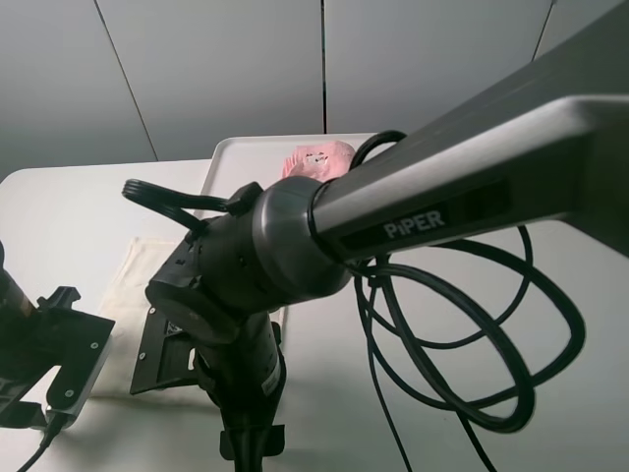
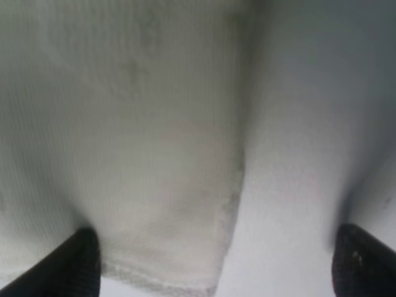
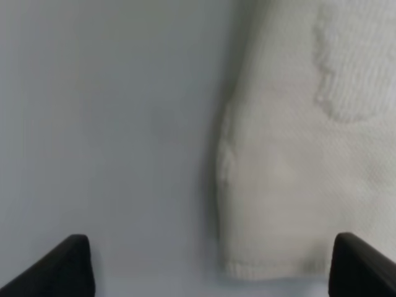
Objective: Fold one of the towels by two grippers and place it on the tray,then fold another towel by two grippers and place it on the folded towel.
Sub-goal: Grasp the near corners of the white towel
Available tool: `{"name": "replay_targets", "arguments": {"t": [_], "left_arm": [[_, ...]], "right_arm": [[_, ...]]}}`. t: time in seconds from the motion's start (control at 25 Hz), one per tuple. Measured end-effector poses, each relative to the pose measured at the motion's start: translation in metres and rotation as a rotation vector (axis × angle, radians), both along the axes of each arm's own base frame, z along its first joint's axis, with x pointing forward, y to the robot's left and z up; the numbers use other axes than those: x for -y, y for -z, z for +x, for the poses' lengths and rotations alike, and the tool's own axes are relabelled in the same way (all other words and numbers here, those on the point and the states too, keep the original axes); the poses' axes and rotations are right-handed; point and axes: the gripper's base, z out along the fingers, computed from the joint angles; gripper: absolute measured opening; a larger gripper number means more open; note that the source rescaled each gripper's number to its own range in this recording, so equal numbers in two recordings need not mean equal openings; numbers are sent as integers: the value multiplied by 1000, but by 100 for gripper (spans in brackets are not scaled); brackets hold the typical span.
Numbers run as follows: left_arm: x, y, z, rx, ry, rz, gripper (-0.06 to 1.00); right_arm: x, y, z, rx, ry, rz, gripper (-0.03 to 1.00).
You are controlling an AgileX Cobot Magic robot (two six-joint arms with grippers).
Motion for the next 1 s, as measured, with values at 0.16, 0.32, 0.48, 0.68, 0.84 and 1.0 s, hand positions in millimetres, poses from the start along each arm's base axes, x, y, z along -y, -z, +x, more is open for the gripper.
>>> {"name": "replay_targets", "arguments": {"t": [0.16,0.32,0.48,0.68,0.84,1.0], "left_arm": [[0,0,0,0,-2,0,98],[0,0,0,0,-2,0,98],[0,0,0,0,-2,0,98],[0,0,0,0,-2,0,98],[0,0,0,0,-2,0,98],[0,0,0,0,-2,0,98]], "right_arm": [[-3,0,1,7,4,30,82],[-4,0,1,12,4,43,82],[-4,0,1,12,4,44,82],[-4,3,0,1,12,40,82],[-3,12,0,-8,12,16,82],[-3,12,0,-8,12,18,82]]}}
